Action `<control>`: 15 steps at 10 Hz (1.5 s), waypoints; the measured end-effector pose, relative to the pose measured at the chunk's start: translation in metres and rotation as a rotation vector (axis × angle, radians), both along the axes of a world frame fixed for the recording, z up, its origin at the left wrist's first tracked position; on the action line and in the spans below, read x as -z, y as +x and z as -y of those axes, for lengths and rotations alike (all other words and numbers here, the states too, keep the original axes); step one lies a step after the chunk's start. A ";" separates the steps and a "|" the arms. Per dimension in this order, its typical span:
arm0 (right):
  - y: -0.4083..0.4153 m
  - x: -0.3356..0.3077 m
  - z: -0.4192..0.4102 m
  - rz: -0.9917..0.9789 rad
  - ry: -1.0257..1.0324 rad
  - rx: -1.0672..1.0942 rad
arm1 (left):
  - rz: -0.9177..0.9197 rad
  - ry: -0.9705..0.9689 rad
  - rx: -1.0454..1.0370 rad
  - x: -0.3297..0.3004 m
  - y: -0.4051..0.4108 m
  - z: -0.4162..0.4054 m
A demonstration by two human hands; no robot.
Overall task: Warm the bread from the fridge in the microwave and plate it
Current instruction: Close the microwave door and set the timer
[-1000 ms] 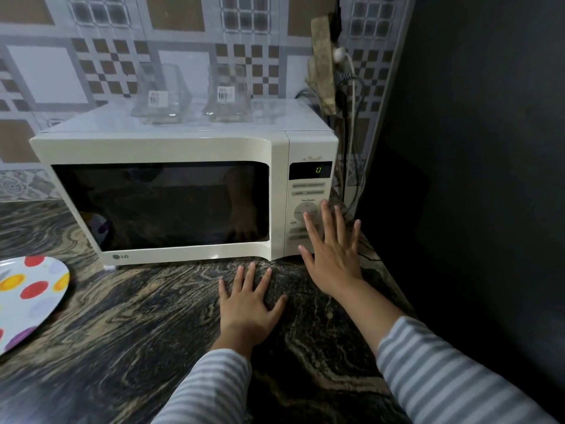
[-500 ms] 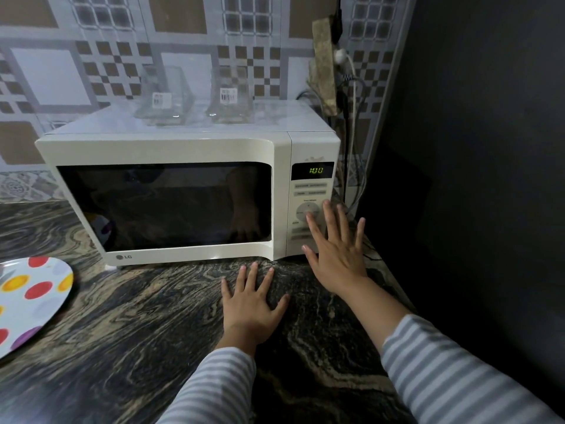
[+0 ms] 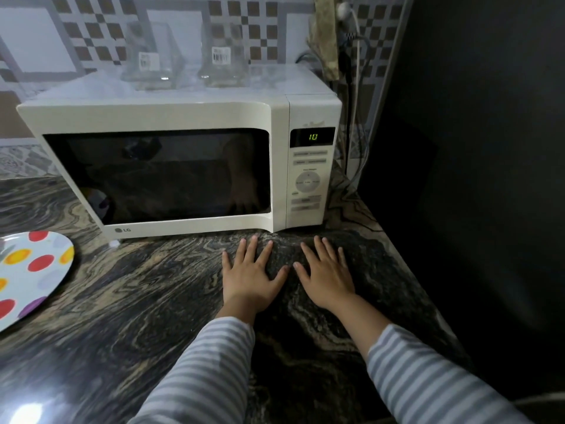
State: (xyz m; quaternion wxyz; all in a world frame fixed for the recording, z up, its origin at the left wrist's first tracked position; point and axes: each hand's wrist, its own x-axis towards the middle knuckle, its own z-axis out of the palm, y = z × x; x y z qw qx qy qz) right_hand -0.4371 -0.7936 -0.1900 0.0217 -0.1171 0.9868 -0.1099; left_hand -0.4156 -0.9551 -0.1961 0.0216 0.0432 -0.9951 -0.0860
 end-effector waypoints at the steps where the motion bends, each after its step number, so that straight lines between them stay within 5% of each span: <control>1: 0.000 0.003 -0.001 -0.024 -0.006 0.026 | 0.000 0.000 0.000 0.000 0.000 0.000; 12: 0.000 -0.001 -0.002 0.020 -0.010 0.006 | 0.003 0.009 -0.001 0.000 -0.001 0.001; 15: -0.029 -0.031 -0.005 -0.293 0.112 0.072 | 0.000 0.011 0.003 0.000 -0.001 0.001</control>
